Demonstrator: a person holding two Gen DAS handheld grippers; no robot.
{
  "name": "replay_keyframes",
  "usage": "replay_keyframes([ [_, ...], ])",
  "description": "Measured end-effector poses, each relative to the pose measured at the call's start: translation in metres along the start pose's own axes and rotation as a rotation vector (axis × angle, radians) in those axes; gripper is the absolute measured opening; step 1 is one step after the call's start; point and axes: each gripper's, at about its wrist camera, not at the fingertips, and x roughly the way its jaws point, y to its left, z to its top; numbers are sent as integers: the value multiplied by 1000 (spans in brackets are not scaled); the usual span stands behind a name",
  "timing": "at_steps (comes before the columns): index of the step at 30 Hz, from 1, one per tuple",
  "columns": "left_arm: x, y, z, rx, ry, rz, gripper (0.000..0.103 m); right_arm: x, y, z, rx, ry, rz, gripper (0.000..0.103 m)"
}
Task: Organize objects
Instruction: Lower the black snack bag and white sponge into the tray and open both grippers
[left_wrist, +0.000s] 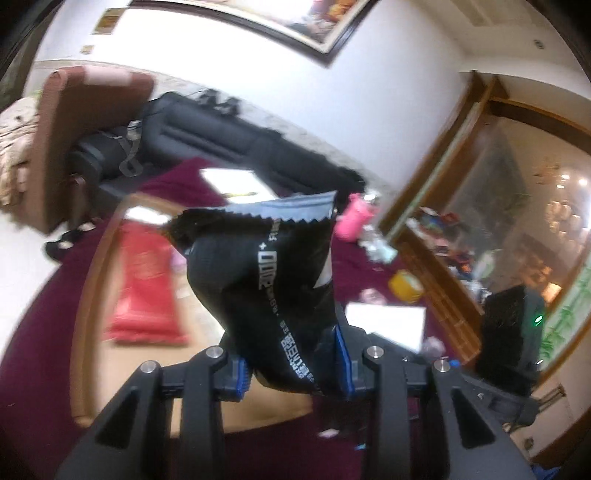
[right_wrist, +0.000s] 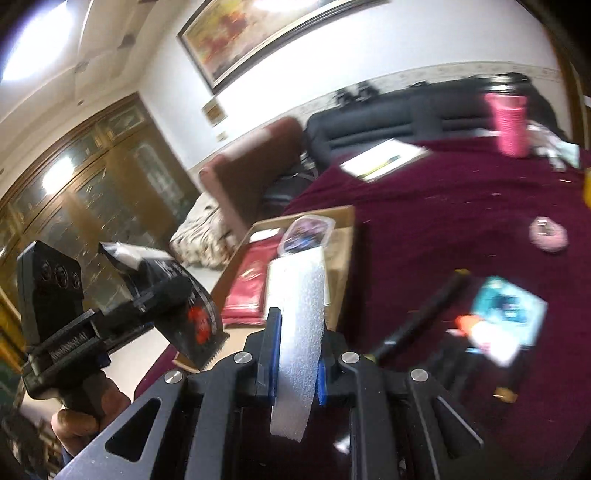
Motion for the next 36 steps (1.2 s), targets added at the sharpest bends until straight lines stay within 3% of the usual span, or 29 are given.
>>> replay_keyframes([
  [4,-7,33,-7,-39,37,78,35,37,14,-5,11,68,53,17],
  [9,-2,53,-9,-52,74,117,35,73,17,-9,73,134,107,17],
  [18,9,59,-1,60,220,218,35,104,6,-24,171,214,184,17],
  [23,24,63,5,119,419,232,36,114,2,-29,191,233,190,17],
  [27,42,60,6,176,496,295,39,112,2,-28,170,233,176,19],
  [34,56,63,4,149,521,309,55,98,2,-24,112,258,116,28],
  [36,53,62,4,145,507,307,56,92,1,-22,92,259,77,38],
])
